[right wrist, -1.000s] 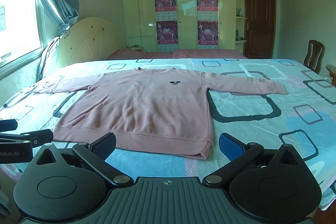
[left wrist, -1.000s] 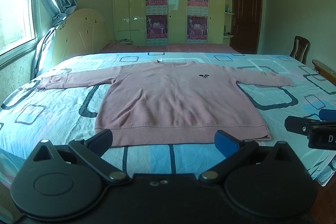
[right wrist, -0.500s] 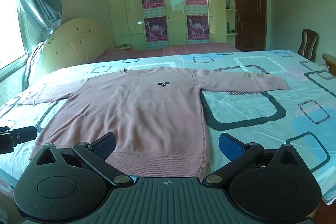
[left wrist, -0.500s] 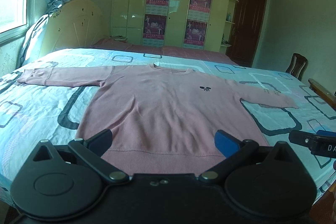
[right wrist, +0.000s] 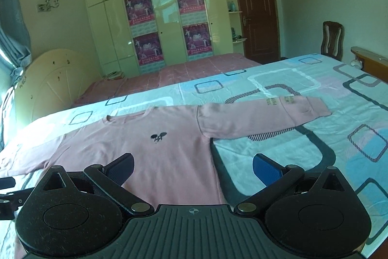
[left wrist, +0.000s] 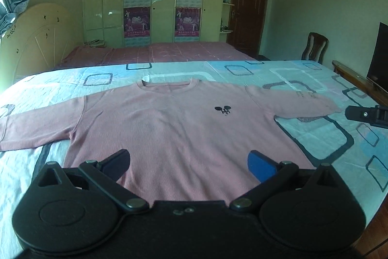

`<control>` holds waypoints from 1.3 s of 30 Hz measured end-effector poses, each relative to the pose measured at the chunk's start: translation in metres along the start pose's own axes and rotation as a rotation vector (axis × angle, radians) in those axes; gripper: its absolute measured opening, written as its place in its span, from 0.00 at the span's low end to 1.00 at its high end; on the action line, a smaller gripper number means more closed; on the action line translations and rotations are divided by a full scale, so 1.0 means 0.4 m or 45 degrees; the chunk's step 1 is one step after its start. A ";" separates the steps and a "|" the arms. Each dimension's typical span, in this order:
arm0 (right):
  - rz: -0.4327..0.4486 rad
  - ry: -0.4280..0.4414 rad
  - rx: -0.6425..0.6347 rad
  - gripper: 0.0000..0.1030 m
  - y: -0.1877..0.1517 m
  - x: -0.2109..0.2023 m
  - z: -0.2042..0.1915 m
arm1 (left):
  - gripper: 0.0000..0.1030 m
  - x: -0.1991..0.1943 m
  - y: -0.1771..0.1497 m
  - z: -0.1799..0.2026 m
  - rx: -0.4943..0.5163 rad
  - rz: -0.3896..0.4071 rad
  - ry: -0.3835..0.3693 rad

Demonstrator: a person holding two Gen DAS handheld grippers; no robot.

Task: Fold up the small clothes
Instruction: 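Move the right tool to a sleeve cuff and grasp it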

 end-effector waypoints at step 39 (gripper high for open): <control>-0.155 -0.143 0.743 0.39 0.084 0.641 0.857 | 0.99 0.451 0.175 0.124 -0.058 -0.220 0.400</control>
Point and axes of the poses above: each gripper's, at about its wrist camera, not at the fingertips, and x roughly the way its jaws point, z to its right, y to its top, the point moved 10 cm from there along x, roughly the way its jaws point, and after that the axes turned 5 degrees about -y, right-handed, at the moved point
